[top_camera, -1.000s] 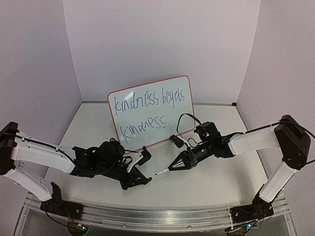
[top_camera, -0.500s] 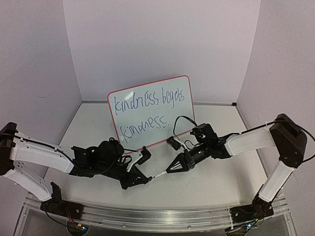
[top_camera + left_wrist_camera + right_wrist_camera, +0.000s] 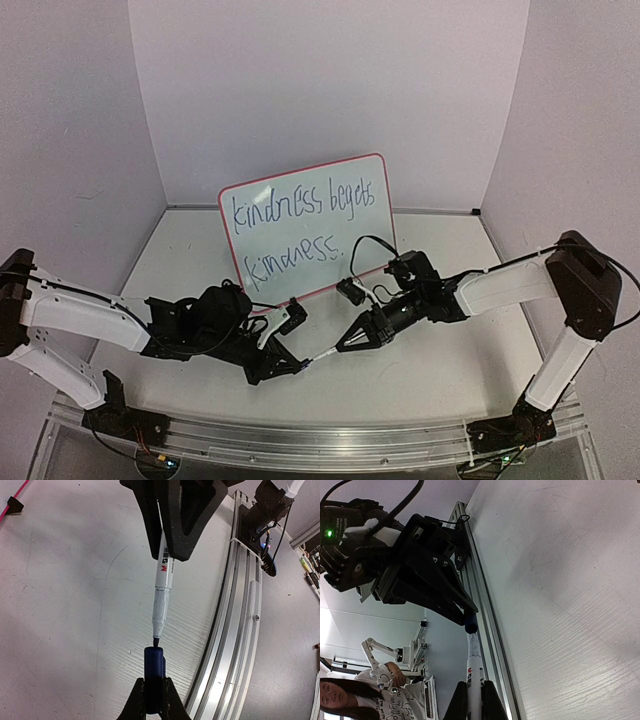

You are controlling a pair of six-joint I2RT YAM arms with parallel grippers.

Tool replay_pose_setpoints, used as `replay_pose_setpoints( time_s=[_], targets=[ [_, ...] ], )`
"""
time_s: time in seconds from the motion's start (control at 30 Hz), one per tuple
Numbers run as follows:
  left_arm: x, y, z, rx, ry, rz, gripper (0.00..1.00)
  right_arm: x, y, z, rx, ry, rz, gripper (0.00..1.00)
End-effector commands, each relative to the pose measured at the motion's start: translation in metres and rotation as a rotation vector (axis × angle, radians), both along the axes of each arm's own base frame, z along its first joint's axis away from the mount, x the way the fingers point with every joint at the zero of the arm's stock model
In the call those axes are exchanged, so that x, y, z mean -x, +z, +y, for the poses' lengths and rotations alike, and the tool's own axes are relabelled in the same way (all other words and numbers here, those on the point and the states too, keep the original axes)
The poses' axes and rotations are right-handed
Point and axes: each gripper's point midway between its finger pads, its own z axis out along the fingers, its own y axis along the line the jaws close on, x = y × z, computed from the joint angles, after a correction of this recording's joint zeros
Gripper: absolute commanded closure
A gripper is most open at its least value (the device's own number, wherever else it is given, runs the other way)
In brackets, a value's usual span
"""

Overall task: Write a sentence on the whiteboard
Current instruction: Insert the whiteboard marker into the pen cap.

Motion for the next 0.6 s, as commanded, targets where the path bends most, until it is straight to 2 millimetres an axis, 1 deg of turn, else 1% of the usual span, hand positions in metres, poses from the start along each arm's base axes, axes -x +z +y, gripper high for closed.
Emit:
replay_pose_setpoints(
  time_s=[0.0, 0.27, 0.57],
  targets=[
    [-0.003, 0.039, -0.017, 0.107, -0.014, -0.042, 1.00, 0.000, 0.010, 0.009, -0.040, 0.032, -0.031, 1.00],
    [-0.003, 0.042, -0.019, 0.113, -0.021, -0.043, 1.00, 0.002, 0.012, 0.011, -0.046, 0.043, -0.034, 1.00],
    [-0.002, 0.052, -0.023, 0.135, -0.038, -0.050, 1.00, 0.003, 0.014, 0.014, -0.057, 0.056, -0.040, 1.00]
  ],
)
